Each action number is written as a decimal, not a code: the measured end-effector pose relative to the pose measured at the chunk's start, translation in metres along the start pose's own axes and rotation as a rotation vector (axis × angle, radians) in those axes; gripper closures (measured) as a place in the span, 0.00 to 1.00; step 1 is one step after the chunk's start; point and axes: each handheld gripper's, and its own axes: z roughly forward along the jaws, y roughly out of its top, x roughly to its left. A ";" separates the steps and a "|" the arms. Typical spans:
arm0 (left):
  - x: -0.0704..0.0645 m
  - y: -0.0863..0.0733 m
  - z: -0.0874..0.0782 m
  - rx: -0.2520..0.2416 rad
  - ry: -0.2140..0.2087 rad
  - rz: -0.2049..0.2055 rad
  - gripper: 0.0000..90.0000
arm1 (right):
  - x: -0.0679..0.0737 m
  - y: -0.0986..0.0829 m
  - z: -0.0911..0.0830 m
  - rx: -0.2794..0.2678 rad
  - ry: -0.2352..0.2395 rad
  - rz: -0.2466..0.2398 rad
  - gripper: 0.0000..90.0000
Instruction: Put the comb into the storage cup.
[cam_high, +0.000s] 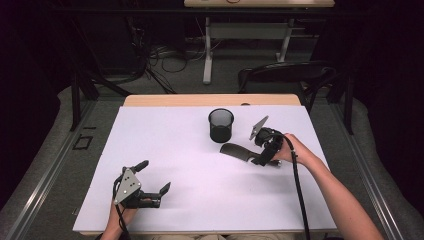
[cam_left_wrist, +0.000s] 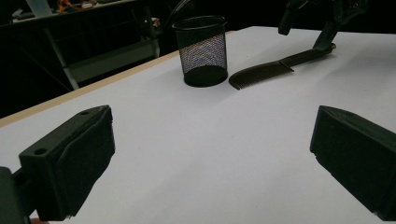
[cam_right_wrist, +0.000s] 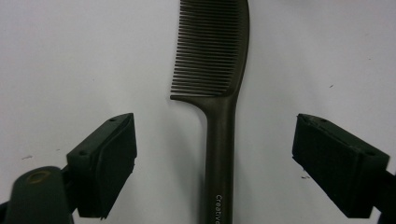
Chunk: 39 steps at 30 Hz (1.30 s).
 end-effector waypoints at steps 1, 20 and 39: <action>0.000 0.000 0.000 0.001 0.000 0.001 0.00 | 0.000 0.001 0.001 0.014 -0.007 -0.001 0.18; 0.000 0.000 0.001 0.005 -0.001 0.003 0.00 | -0.005 0.007 0.015 0.140 -0.023 -0.029 0.60; 0.000 0.000 0.001 0.005 -0.003 0.003 0.00 | -0.009 0.014 0.029 0.237 0.000 -0.044 0.72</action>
